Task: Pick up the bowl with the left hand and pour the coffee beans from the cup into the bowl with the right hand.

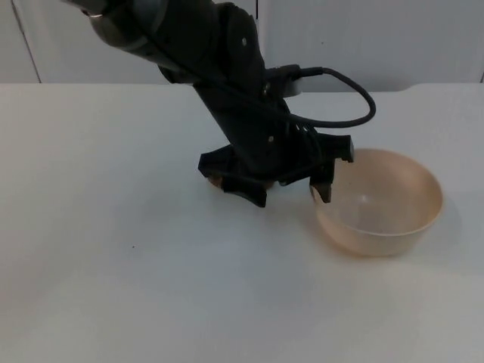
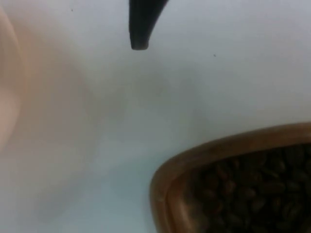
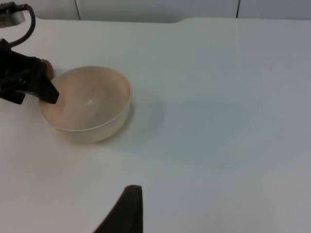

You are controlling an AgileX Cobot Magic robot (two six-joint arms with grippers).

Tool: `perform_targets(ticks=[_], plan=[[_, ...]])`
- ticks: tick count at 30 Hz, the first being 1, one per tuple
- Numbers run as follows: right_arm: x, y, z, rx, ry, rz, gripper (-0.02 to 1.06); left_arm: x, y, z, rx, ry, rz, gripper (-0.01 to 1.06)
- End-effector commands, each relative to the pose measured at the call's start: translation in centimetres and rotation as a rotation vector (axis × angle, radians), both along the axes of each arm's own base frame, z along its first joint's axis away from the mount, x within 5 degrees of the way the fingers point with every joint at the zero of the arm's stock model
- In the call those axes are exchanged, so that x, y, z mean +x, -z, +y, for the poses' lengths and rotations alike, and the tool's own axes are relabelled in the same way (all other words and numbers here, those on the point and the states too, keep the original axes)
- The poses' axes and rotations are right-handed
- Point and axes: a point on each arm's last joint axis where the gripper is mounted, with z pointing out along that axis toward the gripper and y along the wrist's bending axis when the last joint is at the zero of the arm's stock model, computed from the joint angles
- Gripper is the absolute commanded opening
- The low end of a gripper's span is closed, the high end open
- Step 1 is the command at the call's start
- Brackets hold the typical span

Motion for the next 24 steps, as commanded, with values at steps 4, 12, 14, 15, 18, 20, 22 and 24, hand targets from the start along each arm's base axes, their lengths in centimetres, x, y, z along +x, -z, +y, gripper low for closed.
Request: perform_targets(ticks=[4,12,14,15,18,20,22,24], plan=[[0.0,0.2,0.0,-0.005,0.004,0.002,1.05,0.0,0.1,-0.2,-0.006,-0.003,0.000,0.74],[0.0,0.2,0.0,-0.005,0.004,0.002,1.05,0.0,0.1,-0.2,-0.006,-0.003,0.000,0.38],[0.0,0.2,0.0,-0.005,0.004,0.002,1.05,0.0,0.1,-0.2,-0.007,-0.004,0.001,0.22],[0.0,0.2,0.0,-0.005,0.004,0.002,1.05,0.0,0.1,-0.2,-0.008,-0.004,0.004,0.14],[0.0,0.2,0.0,-0.005,0.004,0.002,1.05,-0.1,-0.5,-0.2,-0.013,-0.002,0.005,0.00],[0.0,0.2,0.0,-0.005,0.004,0.002,1.05,-0.2,-1.0,-0.2,-0.015,0.001,0.002,0.00],[0.0,0.2,0.0,-0.005,0.004,0.002,1.05,-0.4,-2.3,-0.1,-0.013,0.015,-0.009,0.00],[0.0,0.2,0.0,-0.005,0.004,0.002,1.05,-0.5,-3.5,0.2,-0.011,0.025,-0.015,0.00]])
